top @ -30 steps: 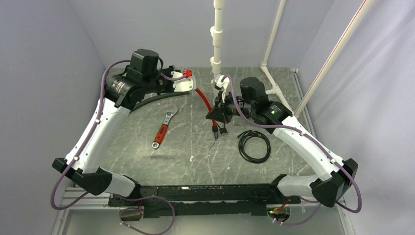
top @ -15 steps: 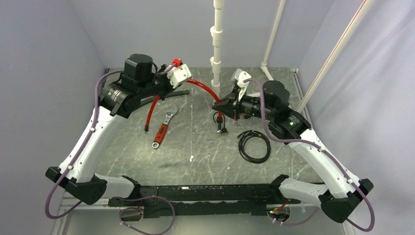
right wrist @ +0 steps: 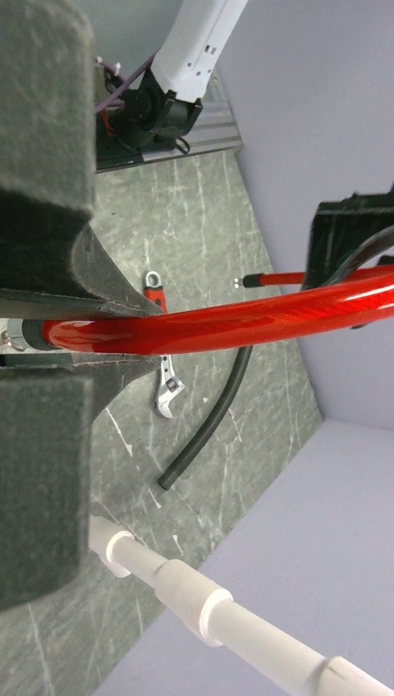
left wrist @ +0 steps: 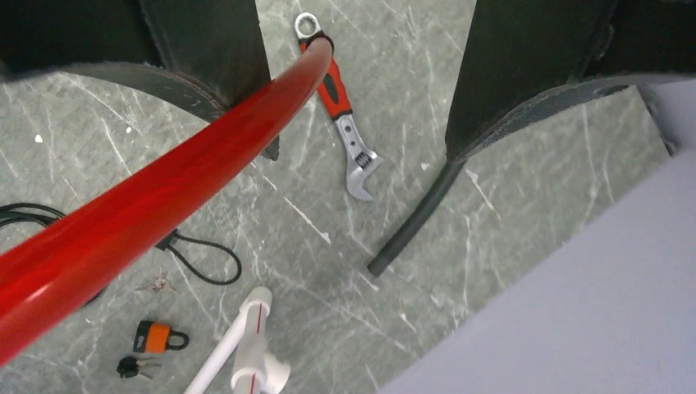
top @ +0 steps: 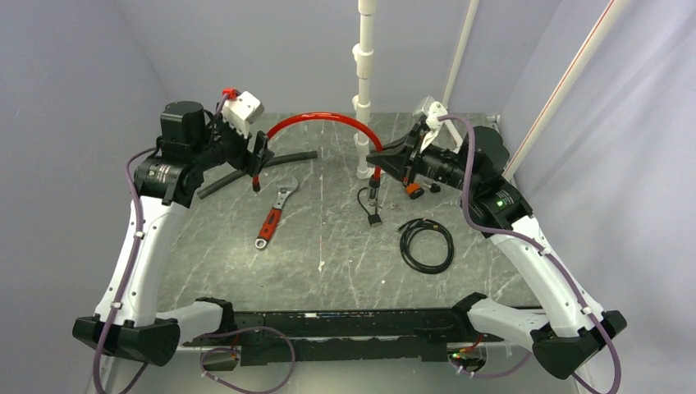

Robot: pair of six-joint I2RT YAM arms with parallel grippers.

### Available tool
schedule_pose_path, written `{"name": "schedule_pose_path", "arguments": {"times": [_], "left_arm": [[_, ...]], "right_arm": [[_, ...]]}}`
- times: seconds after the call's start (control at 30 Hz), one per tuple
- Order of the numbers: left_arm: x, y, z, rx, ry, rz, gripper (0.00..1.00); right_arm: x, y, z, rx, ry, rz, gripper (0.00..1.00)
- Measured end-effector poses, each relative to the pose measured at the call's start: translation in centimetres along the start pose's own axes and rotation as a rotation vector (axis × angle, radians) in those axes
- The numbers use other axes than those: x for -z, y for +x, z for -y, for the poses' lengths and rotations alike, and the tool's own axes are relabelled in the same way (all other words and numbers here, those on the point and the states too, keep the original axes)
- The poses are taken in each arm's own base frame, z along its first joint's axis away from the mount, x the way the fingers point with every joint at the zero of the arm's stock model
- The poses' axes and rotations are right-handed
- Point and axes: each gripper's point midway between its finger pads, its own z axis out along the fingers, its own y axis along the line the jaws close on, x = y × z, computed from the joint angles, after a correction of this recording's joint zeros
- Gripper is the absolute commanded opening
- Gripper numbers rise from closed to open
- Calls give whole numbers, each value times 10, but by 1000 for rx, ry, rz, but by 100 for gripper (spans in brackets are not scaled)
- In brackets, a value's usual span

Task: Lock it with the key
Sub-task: Lock the lock.

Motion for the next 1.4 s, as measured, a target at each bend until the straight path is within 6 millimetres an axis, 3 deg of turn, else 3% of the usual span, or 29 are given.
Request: {"name": "schedule_pose_path", "arguments": {"times": [0.3,0.57,0.6,0.7,0.77,0.9,1.1,1.23,1.4], "left_arm": [[-7,54,-18,146,-22,-20,62],[-6,47,-10,141,36,34,45],[-5,45,-8,135,45,44,38],[-5,41,-2,119,84,63,0],[-5,38,1,114,106,78,0],[-4,14,7,175,146,157,0],[6,-55,10,364,201,383,0],[14,-93,19,523,262,462,0],[10,-110,30,784,295,467,0]], "right_arm": [[2,-22,-2,-11,-9,48,0],[3,-27,2,-18,1,58,0],[2,-26,2,-19,1,57,0],[1,-24,3,-23,1,50,0],[-1,-22,5,-27,4,46,0],[-1,-23,8,-32,11,71,0],[-9,-21,17,-102,44,151,0],[-12,-31,23,-154,60,235,0],[-14,-38,28,-201,72,359,0]]}}
